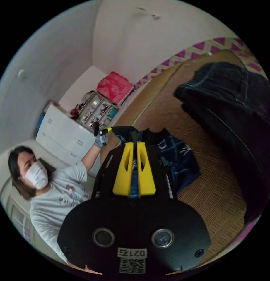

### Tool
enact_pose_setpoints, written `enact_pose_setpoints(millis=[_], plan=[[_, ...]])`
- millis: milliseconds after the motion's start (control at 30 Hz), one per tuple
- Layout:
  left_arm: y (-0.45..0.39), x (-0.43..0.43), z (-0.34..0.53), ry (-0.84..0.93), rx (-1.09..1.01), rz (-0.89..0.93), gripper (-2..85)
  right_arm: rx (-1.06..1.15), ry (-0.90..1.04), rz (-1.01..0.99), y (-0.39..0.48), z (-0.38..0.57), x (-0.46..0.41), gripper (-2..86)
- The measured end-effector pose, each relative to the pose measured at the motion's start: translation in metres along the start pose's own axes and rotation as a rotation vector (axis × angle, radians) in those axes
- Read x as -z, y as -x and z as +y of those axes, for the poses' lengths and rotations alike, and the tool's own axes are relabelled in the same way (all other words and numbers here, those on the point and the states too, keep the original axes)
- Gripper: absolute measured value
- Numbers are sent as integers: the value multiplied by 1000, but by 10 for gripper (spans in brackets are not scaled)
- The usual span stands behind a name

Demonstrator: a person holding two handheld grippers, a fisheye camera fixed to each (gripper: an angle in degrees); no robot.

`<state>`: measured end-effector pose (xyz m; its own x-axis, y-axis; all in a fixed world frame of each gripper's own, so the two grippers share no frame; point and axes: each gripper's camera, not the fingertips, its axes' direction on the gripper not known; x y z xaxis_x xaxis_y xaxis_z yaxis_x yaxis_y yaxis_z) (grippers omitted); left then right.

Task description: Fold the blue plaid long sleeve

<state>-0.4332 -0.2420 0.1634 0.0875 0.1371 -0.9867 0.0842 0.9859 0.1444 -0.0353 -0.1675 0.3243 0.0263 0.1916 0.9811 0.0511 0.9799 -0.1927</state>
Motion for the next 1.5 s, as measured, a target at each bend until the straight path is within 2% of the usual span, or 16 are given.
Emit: enact_pose_setpoints(millis=[133, 200, 333, 433, 600, 733, 800, 933, 1033, 1133, 1200, 1333, 1433, 1500], plan=[[-110, 71, 85, -82, -208, 85, -10, 160, 18, -17, 105, 70, 30, 3], [-147, 96, 131, -111, -238, 104, -10, 220, 30, -22, 160, 130, 42, 2], [-205, 127, 238, -121, -220, 147, -10, 259, 76, -45, 216, 221, 35, -3], [-223, 122, 308, -76, -157, 164, -10, 222, 134, -28, 233, 291, 9, -4], [-209, 89, 403, -8, 27, 201, -10, 13, 198, -24, 206, 379, -45, -3], [-181, 68, 464, 41, 178, 167, -10, -53, 195, -26, 200, 403, -60, 3], [-170, 60, 485, 100, 232, 138, -10, -31, 254, -4, 210, 408, -66, 14], [-166, 61, 522, 210, 257, 3, -10, 25, 367, 77, 240, 407, -65, 37], [-184, 71, 524, 127, 175, -25, -10, 126, 269, 141, 278, 379, -56, 45], [-202, 63, 503, 69, 86, -117, -10, 282, 168, 275, 314, 323, -83, 52], [-204, 51, 487, 43, 73, -180, -10, 411, 128, 375, 336, 268, -133, 53], [-209, 21, 458, 31, 34, -272, -10, 506, 124, 425, 356, 182, -231, 42], [-218, 9, 453, 9, -13, -281, -10, 580, 157, 510, 371, 126, -315, 20], [-219, 3, 454, -7, -8, -274, -10, 634, 257, 556, 376, 92, -382, 30]])
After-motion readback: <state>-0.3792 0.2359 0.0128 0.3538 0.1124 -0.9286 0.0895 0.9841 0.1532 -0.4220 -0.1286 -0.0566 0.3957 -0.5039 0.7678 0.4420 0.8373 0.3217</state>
